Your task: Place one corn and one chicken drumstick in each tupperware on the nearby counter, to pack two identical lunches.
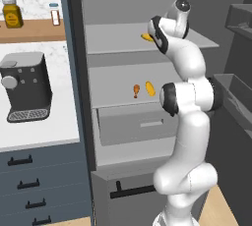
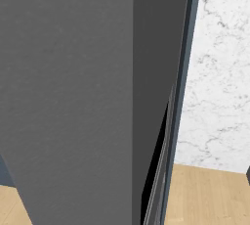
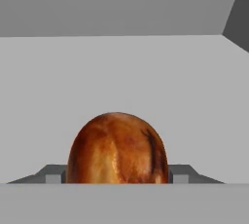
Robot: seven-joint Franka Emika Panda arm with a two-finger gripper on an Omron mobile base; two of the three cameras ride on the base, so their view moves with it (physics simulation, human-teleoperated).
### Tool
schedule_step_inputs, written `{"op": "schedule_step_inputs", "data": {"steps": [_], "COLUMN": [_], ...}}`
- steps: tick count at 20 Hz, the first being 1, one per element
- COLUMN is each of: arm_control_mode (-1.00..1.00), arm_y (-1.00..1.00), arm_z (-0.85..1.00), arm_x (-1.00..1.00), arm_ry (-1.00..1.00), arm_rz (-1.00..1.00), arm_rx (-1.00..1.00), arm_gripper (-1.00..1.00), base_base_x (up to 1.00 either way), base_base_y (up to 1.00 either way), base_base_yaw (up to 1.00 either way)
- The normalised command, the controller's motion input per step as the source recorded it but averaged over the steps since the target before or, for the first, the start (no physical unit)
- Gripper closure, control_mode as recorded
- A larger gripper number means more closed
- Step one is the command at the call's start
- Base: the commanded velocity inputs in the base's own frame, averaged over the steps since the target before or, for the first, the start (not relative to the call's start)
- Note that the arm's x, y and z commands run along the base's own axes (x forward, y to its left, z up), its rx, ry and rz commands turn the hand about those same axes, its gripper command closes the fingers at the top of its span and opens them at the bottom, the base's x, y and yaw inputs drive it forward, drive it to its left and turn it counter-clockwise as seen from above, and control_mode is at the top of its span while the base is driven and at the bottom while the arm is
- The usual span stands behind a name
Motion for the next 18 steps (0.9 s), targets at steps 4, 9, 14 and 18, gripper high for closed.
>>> {"op": "schedule_step_inputs", "data": {"steps": [4,9,14,18], "arm_control_mode": [-1.00,-1.00,-1.00,-1.00], "arm_y": [-0.11,-0.08,0.11,0.19], "arm_z": [0.05,0.70,0.18,0.09], "arm_x": [-0.39,-0.43,-0.96,-1.00], "arm_ry": [0.00,-0.04,-0.15,-0.02], "arm_rz": [0.00,-0.09,-0.13,-0.02], "arm_rx": [0.02,0.03,0.05,0.06], "arm_gripper": [1.00,1.00,1.00,1.00], "base_base_x": [0.00,0.00,0.00,0.00], "base_base_y": [0.00,0.00,0.00,0.00], "base_base_yaw": [0.00,0.00,0.00,0.00]}}
